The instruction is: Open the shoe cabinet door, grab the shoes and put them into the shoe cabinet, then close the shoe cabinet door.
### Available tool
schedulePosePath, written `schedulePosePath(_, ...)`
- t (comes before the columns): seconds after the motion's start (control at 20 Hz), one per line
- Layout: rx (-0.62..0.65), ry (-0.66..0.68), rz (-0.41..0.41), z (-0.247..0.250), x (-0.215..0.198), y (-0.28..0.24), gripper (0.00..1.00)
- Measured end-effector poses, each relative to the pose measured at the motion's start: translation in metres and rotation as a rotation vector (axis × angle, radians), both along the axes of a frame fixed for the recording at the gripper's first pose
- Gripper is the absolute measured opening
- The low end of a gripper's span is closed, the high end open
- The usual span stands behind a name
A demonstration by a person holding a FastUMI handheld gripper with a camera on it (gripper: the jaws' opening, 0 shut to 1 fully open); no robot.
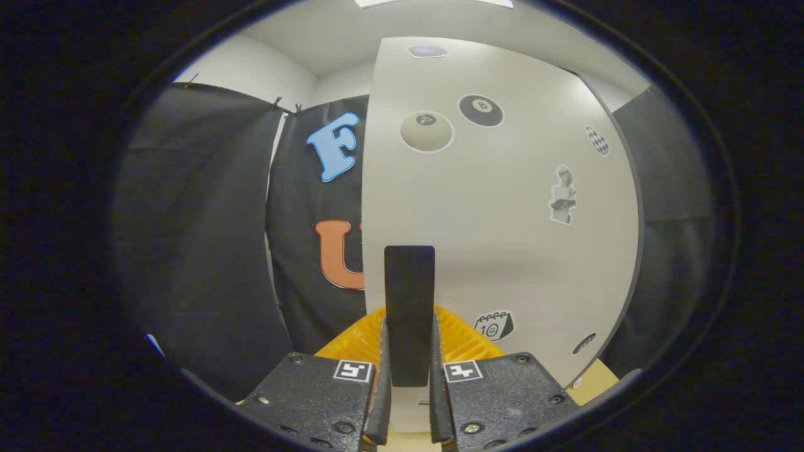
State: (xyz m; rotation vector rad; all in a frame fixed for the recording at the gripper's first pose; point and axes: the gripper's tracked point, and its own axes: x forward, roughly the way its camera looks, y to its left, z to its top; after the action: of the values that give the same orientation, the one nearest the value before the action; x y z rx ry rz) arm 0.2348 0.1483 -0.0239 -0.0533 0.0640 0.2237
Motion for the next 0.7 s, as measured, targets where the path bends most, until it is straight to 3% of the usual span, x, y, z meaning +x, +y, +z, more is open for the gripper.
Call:
schedulePosePath(0.55, 0.022, -0.011, 0.125, 0.005, -0.058, -0.025, 0.27)
schedulePosePath(0.7, 0.020, -0.035, 0.120, 0.008, -0.071, -0.037, 0.27)
